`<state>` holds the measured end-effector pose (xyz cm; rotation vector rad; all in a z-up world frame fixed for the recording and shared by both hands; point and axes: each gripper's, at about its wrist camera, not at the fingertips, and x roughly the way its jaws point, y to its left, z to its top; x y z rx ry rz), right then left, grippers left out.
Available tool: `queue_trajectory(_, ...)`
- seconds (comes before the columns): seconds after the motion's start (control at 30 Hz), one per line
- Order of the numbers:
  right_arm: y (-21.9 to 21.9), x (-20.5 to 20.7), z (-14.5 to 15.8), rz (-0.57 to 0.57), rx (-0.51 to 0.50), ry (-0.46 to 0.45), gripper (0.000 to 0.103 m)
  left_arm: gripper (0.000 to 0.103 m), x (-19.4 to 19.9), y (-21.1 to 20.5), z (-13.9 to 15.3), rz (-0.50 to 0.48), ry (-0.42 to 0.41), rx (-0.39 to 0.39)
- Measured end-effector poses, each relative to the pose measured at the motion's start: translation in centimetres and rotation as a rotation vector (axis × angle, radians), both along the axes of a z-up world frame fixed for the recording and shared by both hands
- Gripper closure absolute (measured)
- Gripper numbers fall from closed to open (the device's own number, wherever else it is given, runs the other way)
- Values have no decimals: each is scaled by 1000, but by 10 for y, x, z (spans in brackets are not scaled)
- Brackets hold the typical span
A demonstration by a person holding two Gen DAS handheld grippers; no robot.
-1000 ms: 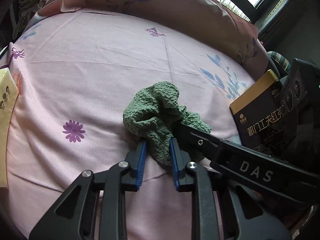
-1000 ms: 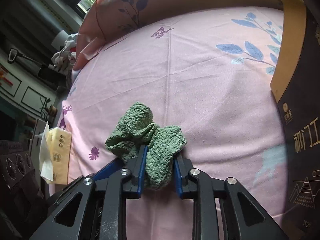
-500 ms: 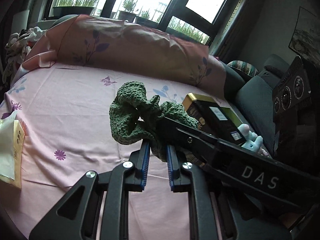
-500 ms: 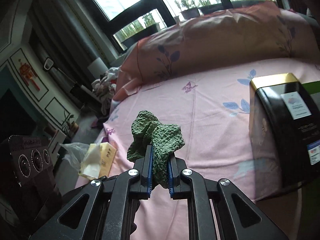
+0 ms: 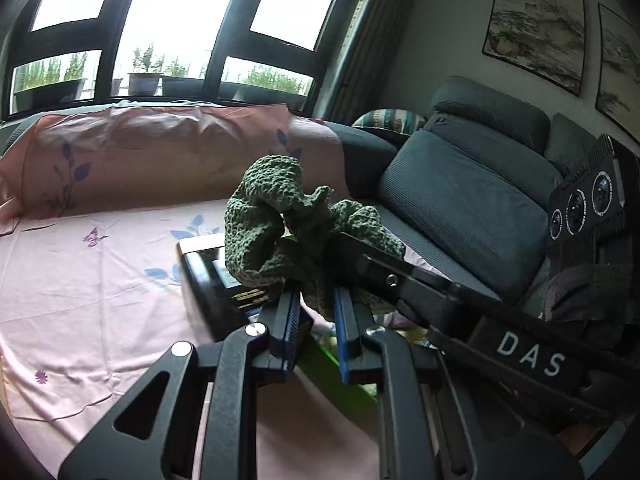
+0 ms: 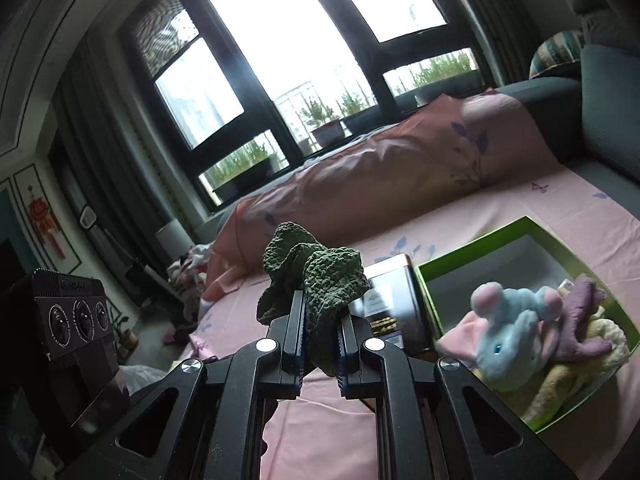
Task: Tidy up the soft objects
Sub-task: 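Lift the green cloth and carry it to the green box, then drop the green cloth into the green box and open the right gripper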
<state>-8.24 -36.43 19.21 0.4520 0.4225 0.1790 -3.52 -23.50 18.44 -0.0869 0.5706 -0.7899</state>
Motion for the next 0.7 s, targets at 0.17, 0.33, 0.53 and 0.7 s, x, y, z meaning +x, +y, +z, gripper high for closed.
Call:
queue_trajectory(0.17,-55,-10,-6,-96,77,-11,89,90,4,-56,-2,-83,-3,29)
queue_trajectory(0.33,-101,-10,-22,-199,143,20,89,90,9,-99,-17,-119,26,75)
queue_trajectory(0.53,-137,10,-54,-268,189,138,89,87,25,-135,-48,-122,95,156)
queue_trajectory(0.7,-150,24,-79,-281,197,243,89,71,29,-142,-59,-99,110,199)
